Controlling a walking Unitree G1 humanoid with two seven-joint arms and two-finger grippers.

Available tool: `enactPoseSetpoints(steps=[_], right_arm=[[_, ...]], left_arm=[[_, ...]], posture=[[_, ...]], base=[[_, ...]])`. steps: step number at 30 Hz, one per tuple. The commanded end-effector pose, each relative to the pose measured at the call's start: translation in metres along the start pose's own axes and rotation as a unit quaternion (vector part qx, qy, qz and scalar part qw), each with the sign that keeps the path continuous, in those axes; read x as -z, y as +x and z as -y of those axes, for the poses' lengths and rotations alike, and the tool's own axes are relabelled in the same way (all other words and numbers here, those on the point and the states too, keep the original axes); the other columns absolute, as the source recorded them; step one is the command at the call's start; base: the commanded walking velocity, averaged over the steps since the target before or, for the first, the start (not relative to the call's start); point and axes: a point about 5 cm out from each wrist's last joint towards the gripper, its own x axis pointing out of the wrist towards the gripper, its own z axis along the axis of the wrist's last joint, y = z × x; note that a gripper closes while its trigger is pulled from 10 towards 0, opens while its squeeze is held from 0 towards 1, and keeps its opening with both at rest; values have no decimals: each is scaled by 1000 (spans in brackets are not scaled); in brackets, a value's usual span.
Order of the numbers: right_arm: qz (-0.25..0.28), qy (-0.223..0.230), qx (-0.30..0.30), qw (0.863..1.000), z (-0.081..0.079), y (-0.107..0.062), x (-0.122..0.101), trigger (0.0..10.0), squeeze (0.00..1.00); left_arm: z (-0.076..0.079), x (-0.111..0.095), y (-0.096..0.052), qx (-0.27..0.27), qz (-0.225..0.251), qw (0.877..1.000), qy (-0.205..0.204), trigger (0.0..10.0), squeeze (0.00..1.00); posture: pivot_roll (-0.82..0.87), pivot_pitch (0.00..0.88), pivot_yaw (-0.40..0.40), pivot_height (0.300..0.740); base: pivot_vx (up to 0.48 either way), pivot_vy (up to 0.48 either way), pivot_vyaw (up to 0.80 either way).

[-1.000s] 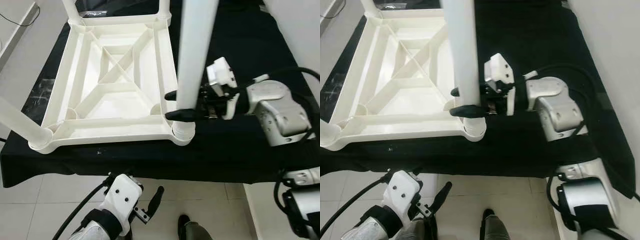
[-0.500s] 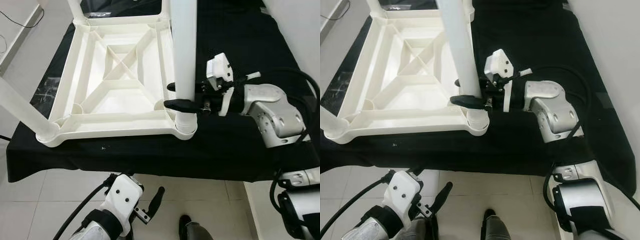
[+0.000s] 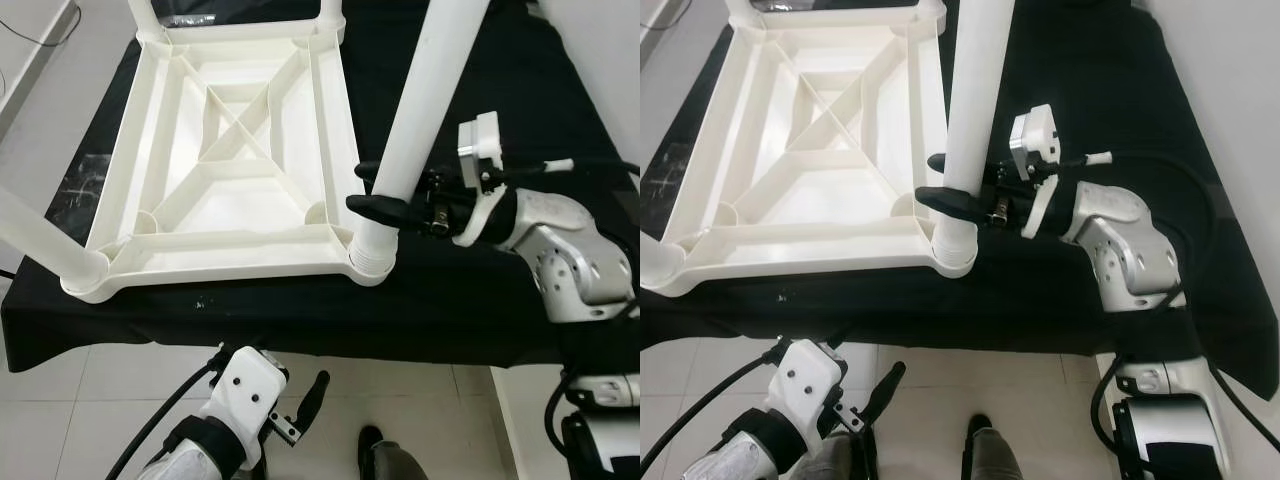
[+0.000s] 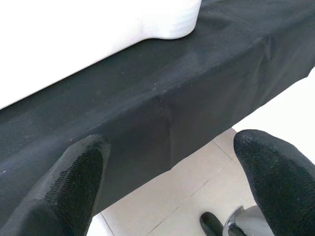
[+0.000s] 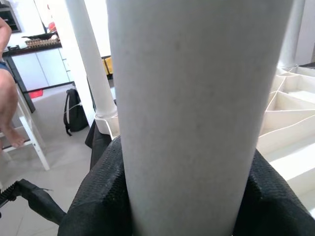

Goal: Building children table

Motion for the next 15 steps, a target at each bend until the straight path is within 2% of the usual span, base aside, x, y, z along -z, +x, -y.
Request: enactPoseSetpoints(steps=[1, 8, 11, 15], right_arm=[[4, 9, -6, 1000, -7, -1, 5, 10000, 0], [-7, -6, -1, 1000, -14, 3, 11, 10000, 0], [-36, -29, -8, 999, -21, 7, 16, 10000, 0], [-52, -41, -7, 998, -23, 7, 16, 10000, 0]], left_arm=[[2, 5, -2, 2, -15, 1000, -4, 10000, 0], [1, 5, -2, 1, -15, 1000, -2, 10000, 0], [1, 5, -2, 1, -16, 1000, -1, 10000, 0], [1, 5, -2, 1, -16, 1000, -1, 10000, 0]], posture=[[78, 353, 11, 740], [79, 351, 14, 740], [81, 351, 16, 740], [81, 351, 16, 740]], base=[[0, 0, 0], [0, 0, 0], [0, 0, 0], [0, 0, 0]])
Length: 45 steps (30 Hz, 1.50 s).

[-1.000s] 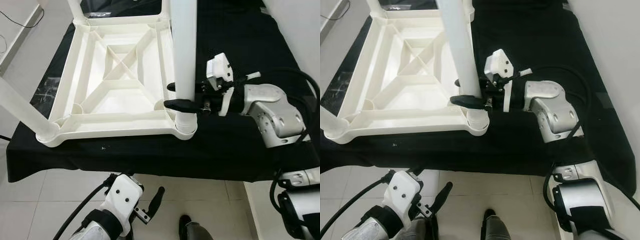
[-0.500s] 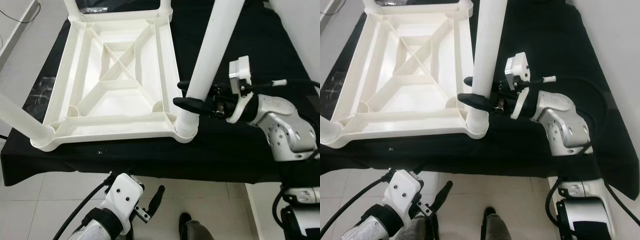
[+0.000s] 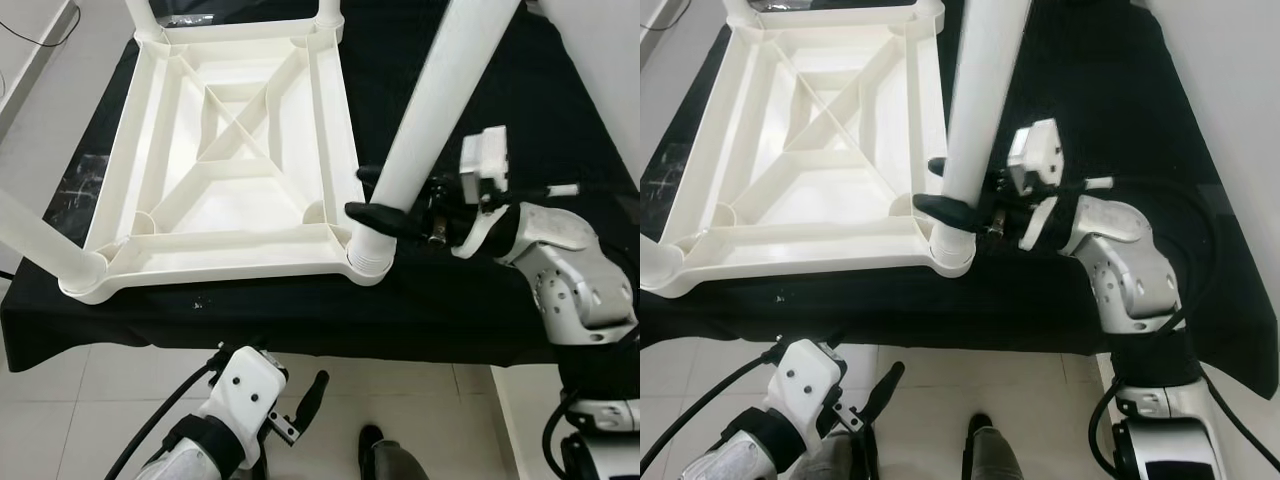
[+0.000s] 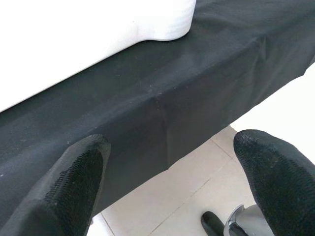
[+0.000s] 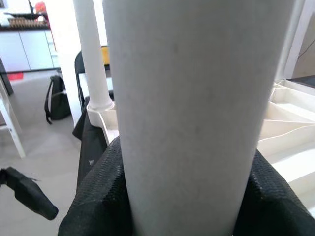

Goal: Building children table

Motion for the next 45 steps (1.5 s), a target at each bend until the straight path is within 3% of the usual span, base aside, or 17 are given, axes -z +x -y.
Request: enactPoseSetpoints(steps=[1, 13, 27, 45], right_arm=[[-30, 18, -19, 999, -10, 3, 14, 10000, 0], [-71, 2, -18, 997, -6, 7, 15, 10000, 0], [-85, 48, 22, 995, -3, 10, 24, 10000, 0], [-83, 90, 95, 988, -14, 10, 34, 10000, 0]], left_arm=[[2, 6, -2, 1, -16, 1000, -5, 10000, 0], [2, 6, -1, 1, -15, 1000, -6, 10000, 0], [2, 6, -1, 0, -15, 1000, -7, 10000, 0], [1, 6, -1, -1, -16, 1000, -6, 10000, 0]], posture=[[81, 351, 16, 740], [74, 351, 8, 740], [71, 353, 5, 740], [68, 345, 9, 740]], base=[[0, 0, 0], [0, 0, 0], [0, 0, 0], [0, 0, 0]])
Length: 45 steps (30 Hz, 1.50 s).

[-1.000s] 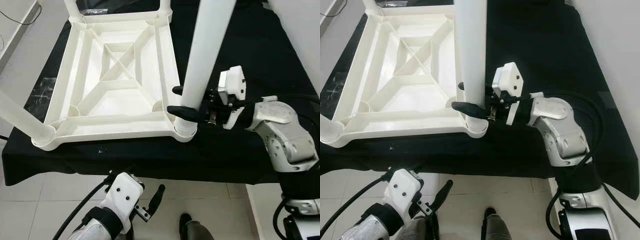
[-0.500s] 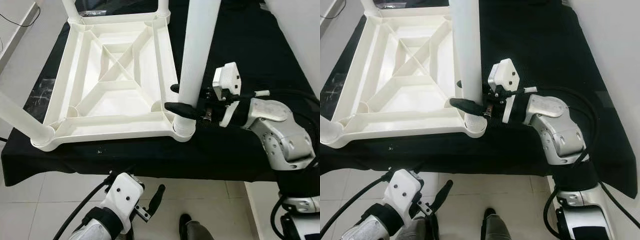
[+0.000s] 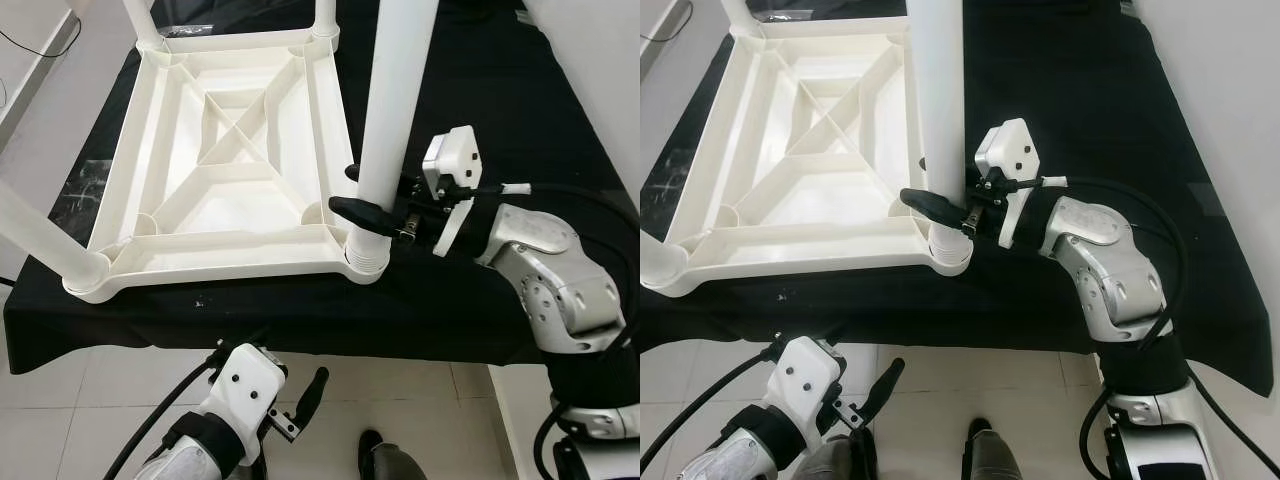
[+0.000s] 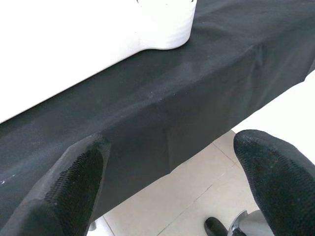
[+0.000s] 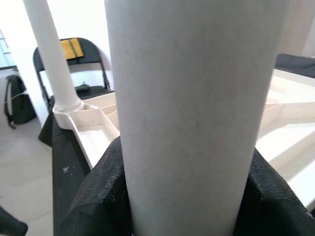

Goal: Building children table

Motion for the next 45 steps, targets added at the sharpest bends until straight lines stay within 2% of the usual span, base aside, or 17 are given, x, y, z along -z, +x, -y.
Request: enactPoseSetpoints(steps=[1, 5, 7, 8, 9, 11, 12, 14, 16, 18, 27, 30, 33, 35, 36, 42, 45], right_arm=[[-50, 52, 8, 997, -7, -2, 28, 10000, 0], [-48, 52, 17, 997, -11, -1, 28, 10000, 0], [-49, 51, 32, 997, -20, 3, 30, 10000, 0], [-51, 47, 81, 994, -34, 12, 34, 10000, 0], [-74, 30, 130, 988, -38, 15, 40, 10000, 0], [-144, -49, 260, 954, -31, 13, 50, 10000, 0], [-144, -49, 260, 954, -31, 13, 50, 10000, 0], [-164, -80, 301, 936, -28, 11, 52, 10000, 0], [-162, -26, 365, 916, -30, 3, 60, 10000, 0], [-150, -8, 407, 901, -26, 3, 56, 10000, 0], [-131, 28, 434, 891, -27, 8, 55, 10000, 0], [-85, 58, 441, 892, -20, 11, 46, 10000, 0], [24, 89, 412, 907, -2, 16, 15, 10000, 0], [87, 97, 376, 917, 11, 15, -7, 10000, 0], [87, 97, 376, 917, 11, 15, -7, 10000, 0], [152, 91, 346, 921, 36, 5, -35, 10000, 0], [158, 93, 343, 921, 39, 3, -38, 10000, 0]], left_arm=[[3, 8, -2, 3, -20, 1000, -5, 10000, 0], [3, 8, -2, 3, -20, 1000, -5, 10000, 0], [3, 8, -2, 3, -20, 1000, -5, 10000, 0], [3, 8, -2, 3, -20, 1000, -5, 10000, 0], [3, 9, -2, 3, -20, 1000, -5, 10000, 0], [3, 9, -2, 2, -20, 1000, -4, 10000, 0], [3, 9, -2, 2, -20, 1000, -4, 10000, 0], [2, 9, -2, 2, -20, 1000, -4, 10000, 0], [2, 9, 0, 3, -19, 1000, -4, 10000, 0], [1, 10, 1, 3, -19, 1000, -1, 10000, 0], [-2, 11, 4, 2, -17, 1000, 2, 10000, 0], [-3, 11, 5, 0, -16, 1000, 4, 10000, 0], [-15, 6, 10, -20, -3, 1000, -9, 10000, 0], [-34, -7, 20, -43, 27, 999, -12, 10000, 0], [-34, -7, 20, -43, 27, 999, -12, 10000, 0], [-79, -61, 45, -53, 129, 990, -14, 10000, 0], [-83, -71, 47, -45, 144, 988, -8, 10000, 0]], posture=[[66, 343, 8, 740], [66, 343, 8, 740], [67, 338, 5, 740], [67, 338, 5, 740], [69, 335, 3, 740], [69, 335, 3, 740], [69, 335, 3, 740], [69, 335, 3, 740], [78, 325, 5, 740], [72, 317, 7, 740], [74, 307, 5, 740], [75, 296, 10, 740], [76, 276, 15, 740], [77, 268, 14, 740], [77, 268, 14, 740], [77, 234, 9, 740], [77, 234, 9, 740]], base=[[0, 0, 0], [0, 0, 0], [0, 0, 0], [0, 0, 0], [0, 0, 0], [0, 0, 0], [0, 0, 0], [0, 0, 0], [0, 0, 0], [0, 0, 0], [0, 0, 0], [0, 0, 0], [0, 0, 0], [0, 0, 0], [0, 0, 0], [0, 0, 0], [0, 0, 0]])
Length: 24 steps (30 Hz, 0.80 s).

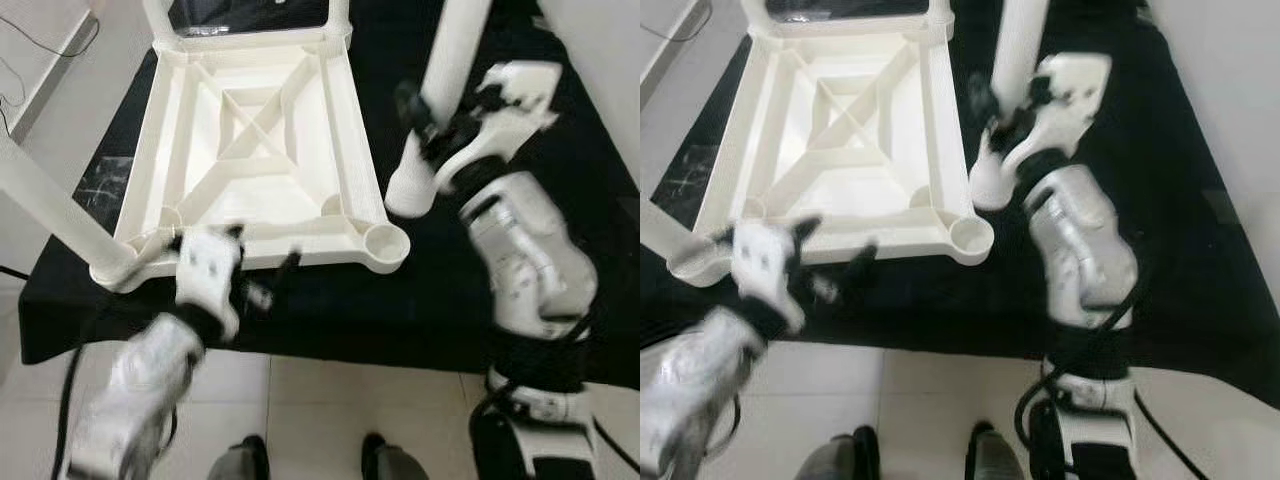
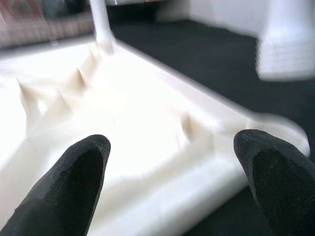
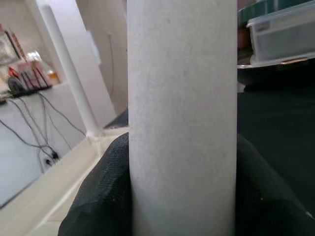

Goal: Building children table

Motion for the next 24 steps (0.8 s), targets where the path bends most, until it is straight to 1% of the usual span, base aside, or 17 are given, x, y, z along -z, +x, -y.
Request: enactPoseSetpoints(steps=[1, 2, 3, 4, 6, 7, 8, 10, 12, 13, 15, 16, 17, 19, 20, 22, 24], right_arm=[[8, 14, -16, 1000, 1, 2, -2, 10000, 0], [8, 14, -16, 1000, 1, 2, -2, 10000, 0], [8, 8, -24, 1000, 2, 3, -2, 10000, 0], [8, 8, -24, 1000, 2, 3, -2, 10000, 0], [-13, -71, -62, 995, 1, 2, 4, 10000, 0], [-21, -93, -76, 993, 0, 1, 6, 10000, 0], [-26, -124, -84, 988, 0, 2, 8, 10000, 0], [-28, -164, -95, 981, -3, 3, 9, 10000, 0], [-28, -164, -95, 981, -3, 3, 9, 10000, 0], [-27, -179, -103, 978, -4, 4, 10, 10000, 0], [-18, -199, -134, 971, -16, 4, 12, 10000, 0], [-15, -200, -143, 969, -20, 3, 13, 10000, 0], [-11, -198, -151, 968, -24, 2, 13, 10000, 0], [-11, -198, -151, 968, -24, 2, 13, 10000, 0], [-2, -196, -178, 964, -35, 0, 13, 10000, 0], [-2, -196, -178, 964, -35, 0, 13, 10000, 0], [6, -195, -209, 958, -46, -3, 14, 10000, 0]], left_arm=[[-4, -4, 4, 20, 2, 1000, -8, 10000, 0], [-4, -4, 4, 20, 2, 1000, -8, 10000, 0], [-6, -14, 11, 32, 21, 999, -18, 10000, 0], [-6, -14, 11, 32, 21, 999, -18, 10000, 0], [-12, -42, 29, 65, 85, 991, -84, 10000, 0], [-14, -54, 36, 85, 109, 984, -113, 10000, 0], [-16, -71, 44, 119, 146, 971, -148, 10000, 0], [-20, -93, 54, 163, 188, 949, -195, 10000, 0], [-20, -93, 54, 163, 188, 949, -195, 10000, 0], [-23, -100, 58, 176, 198, 940, -213, 10000, 0], [-30, -125, 73, 187, 243, 919, -247, 10000, 0], [-32, -132, 77, 190, 257, 912, -256, 10000, 0], [-33, -137, 80, 191, 265, 909, -259, 10000, 0], [-33, -137, 80, 191, 265, 909, -259, 10000, 0], [-34, -145, 88, 199, 272, 908, -251, 10000, 0], [-34, -145, 88, 199, 272, 908, -251, 10000, 0], [-34, -152, 96, 203, 272, 907, -251, 10000, 0]], posture=[[77, 223, 10, 740], [77, 223, 10, 740], [78, 210, 10, 740], [78, 210, 10, 740], [77, 192, 10, 740], [77, 192, 10, 740], [76, 175, 6, 740], [72, 166, 8, 740], [72, 166, 8, 740], [72, 166, 8, 740], [72, 140, 17, 740], [71, 137, 18, 740], [70, 135, 19, 740], [70, 135, 19, 740], [69, 121, 27, 740], [69, 121, 27, 740], [65, 113, 33, 740]], base=[[0, 0, 0], [0, 0, 0], [0, 0, 0], [0, 0, 0], [0, 0, 0], [0, 0, 0], [0, 0, 0], [0, 0, 0], [0, 0, 0], [0, 0, 0], [0, 0, 0], [0, 0, 0], [0, 0, 0], [0, 0, 0], [0, 0, 0], [0, 0, 0], [0, 0, 0]])
